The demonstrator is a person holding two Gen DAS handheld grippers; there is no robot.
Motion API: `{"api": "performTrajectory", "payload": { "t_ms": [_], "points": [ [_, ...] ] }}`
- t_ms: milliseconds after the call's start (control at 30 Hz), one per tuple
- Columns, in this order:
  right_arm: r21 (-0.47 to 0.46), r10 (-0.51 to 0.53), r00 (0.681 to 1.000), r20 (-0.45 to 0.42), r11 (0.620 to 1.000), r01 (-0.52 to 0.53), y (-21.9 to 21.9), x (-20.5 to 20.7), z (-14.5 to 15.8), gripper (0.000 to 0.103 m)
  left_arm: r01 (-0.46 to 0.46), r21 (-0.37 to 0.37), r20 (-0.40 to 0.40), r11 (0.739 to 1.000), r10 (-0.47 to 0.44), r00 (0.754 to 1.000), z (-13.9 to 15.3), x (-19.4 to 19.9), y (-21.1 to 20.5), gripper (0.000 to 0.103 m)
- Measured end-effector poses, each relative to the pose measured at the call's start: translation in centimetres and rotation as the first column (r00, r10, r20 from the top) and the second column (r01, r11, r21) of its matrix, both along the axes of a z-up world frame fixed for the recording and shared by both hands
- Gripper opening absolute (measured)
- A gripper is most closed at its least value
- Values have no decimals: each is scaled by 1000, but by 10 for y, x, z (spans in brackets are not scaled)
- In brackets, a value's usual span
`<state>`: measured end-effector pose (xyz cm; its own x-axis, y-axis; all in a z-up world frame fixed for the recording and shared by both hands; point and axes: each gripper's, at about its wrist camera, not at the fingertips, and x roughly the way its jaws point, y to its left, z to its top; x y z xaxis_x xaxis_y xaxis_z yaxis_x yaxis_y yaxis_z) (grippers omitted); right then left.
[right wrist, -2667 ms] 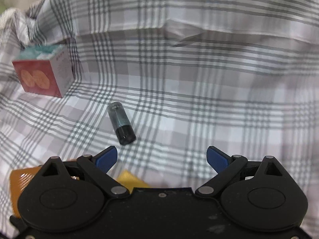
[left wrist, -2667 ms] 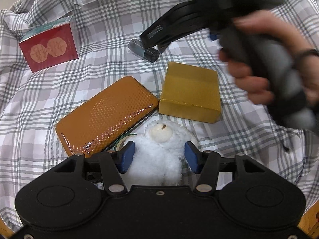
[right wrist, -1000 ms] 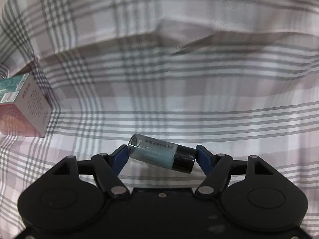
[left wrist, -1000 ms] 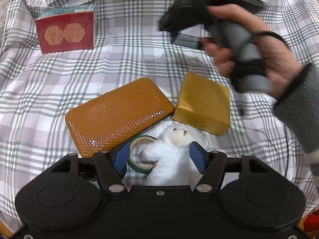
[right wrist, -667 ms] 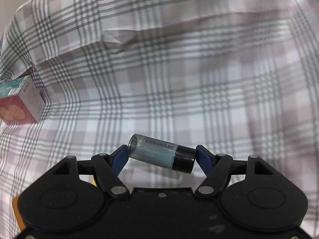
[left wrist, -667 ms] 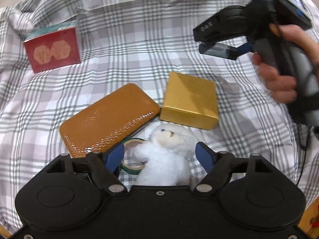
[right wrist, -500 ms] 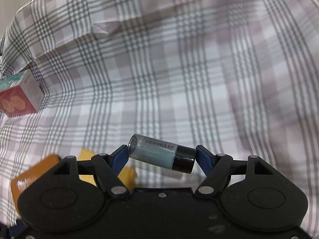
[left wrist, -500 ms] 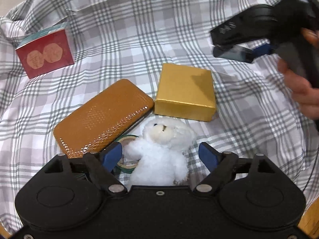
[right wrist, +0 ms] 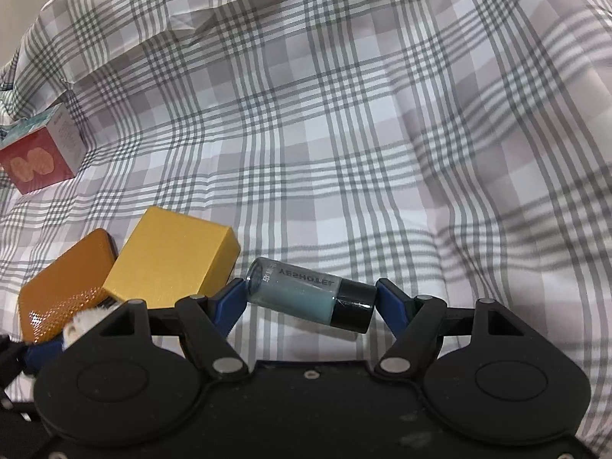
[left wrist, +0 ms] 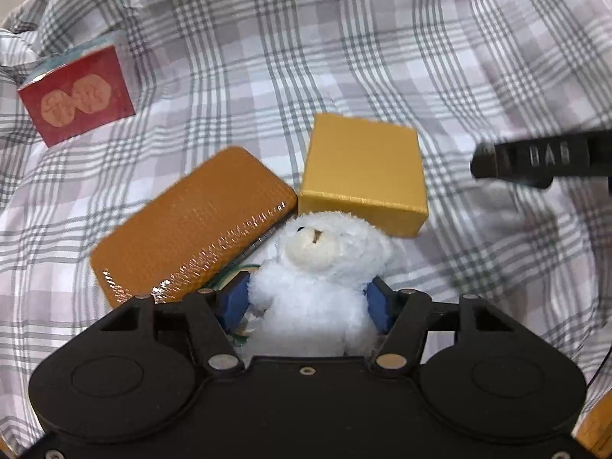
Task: Organize soft objects
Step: 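Carry the teddy bear and glass bottle over the basket with both grippers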
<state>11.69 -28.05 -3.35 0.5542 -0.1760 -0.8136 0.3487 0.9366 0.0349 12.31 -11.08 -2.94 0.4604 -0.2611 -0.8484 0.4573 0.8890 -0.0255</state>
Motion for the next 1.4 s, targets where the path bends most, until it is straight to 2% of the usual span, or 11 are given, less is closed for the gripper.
{"api": "performTrajectory", "payload": {
  "t_ms": [400,533,733,1033,1400],
  "points": [
    [16,38,997,73,999,-39,16,-54,38,72,-14,-87,75,996,21,997,71,-28,23,59],
    [8,75,992,103,997,-76,29,-83,55,72,-10,-105,75,994,18,997,86,-44,34,59],
    [-6,145,980,138,989,-145,51,-124,72,72,-3,-93,68,996,9,998,100,-73,52,59],
    [-12,231,965,123,973,-231,80,-172,80,72,-21,-78,6,997,22,1000,95,-105,78,60],
    [7,285,958,-30,959,-285,88,-202,59,72,-16,-36,-132,999,11,991,60,-132,89,60]
  ]
}}
